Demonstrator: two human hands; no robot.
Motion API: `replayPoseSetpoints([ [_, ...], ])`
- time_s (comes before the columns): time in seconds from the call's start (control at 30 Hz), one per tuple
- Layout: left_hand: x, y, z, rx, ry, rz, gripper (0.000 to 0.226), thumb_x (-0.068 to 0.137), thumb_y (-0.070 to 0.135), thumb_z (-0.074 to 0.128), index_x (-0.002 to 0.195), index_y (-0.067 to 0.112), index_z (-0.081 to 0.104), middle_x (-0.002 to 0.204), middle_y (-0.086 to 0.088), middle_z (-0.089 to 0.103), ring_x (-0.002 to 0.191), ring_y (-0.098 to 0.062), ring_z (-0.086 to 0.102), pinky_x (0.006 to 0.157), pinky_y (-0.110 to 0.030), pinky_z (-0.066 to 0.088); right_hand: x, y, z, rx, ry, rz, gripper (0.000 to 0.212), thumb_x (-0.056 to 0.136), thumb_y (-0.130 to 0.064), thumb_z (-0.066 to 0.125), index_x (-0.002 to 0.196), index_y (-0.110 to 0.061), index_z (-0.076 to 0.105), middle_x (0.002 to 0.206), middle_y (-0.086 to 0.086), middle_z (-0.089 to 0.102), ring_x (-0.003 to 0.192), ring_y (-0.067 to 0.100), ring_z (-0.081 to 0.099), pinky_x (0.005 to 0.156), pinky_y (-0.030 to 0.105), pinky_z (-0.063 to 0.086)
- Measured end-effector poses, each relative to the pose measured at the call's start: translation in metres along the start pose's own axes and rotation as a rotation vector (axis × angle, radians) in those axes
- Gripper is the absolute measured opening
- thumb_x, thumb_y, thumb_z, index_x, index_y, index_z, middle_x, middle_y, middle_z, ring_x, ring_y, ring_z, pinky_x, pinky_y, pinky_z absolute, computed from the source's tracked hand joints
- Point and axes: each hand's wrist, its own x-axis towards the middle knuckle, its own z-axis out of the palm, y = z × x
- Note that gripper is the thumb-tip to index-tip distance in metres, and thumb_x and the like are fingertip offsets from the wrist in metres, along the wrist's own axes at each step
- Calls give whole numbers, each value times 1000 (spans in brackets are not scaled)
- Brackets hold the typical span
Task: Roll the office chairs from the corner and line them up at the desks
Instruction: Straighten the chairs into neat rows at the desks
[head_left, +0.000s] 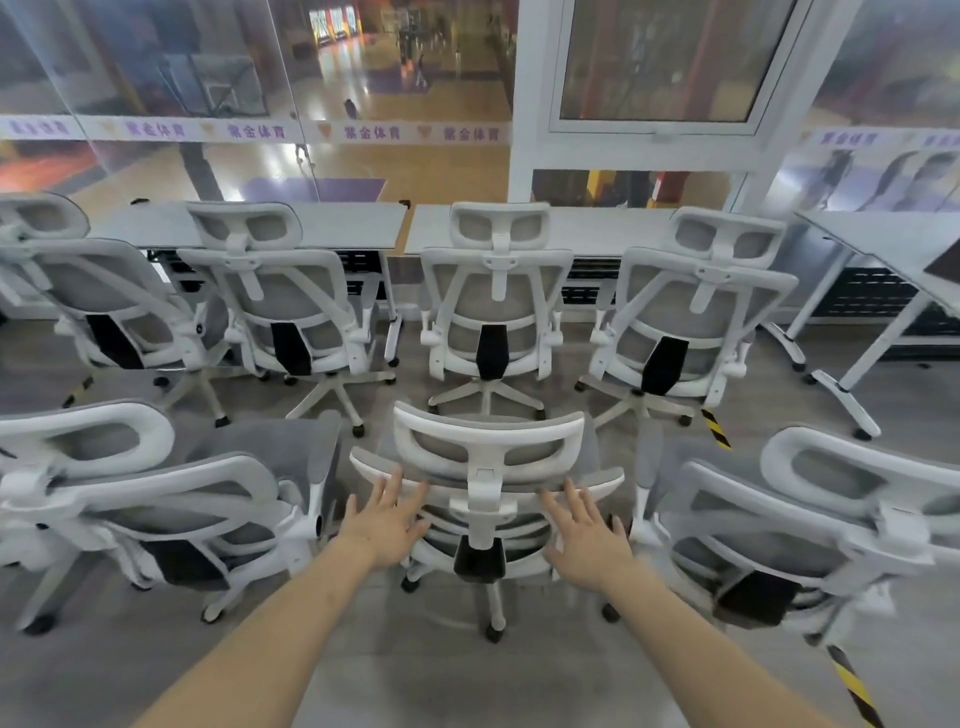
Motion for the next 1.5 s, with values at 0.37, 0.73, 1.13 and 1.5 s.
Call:
replayPoseSetpoints([
  [0.37,16,-18,-5,90,-17,19,70,102,70,21,159,51,-15,169,0,-28,157,-31,-20,122,-68,-3,12,0,9,-88,85,45,83,100,-65,36,160,-45,-17,172,9,-17,159,30,-15,124,62,0],
  [0.73,29,12,-15,41,-44,5,72,101,71,25,157,53,-17,168,2,-29,157,-31,-22,117,-78,-3,40,36,-4,-52,74,16,83,98,-72,34,156,-51,-21,171,7,-22,158,29,-17,125,63,1],
  [1.13,56,48,-30,34,-33,-50,79,97,77,27,157,53,-18,169,0,-27,157,-31,-20,116,-79,-1,77,67,-37,-51,36,-26,84,99,-69,38,160,-46,-16,170,9,-24,157,31,-20,126,62,-1],
  [1.5,35,51,-25,28,-38,-76,77,98,76,27,159,53,-13,172,0,-20,158,-29,-17,116,-79,0,57,65,-29,-2,80,-39,80,98,-72,35,163,-45,-3,173,8,-11,159,30,-14,125,58,3],
])
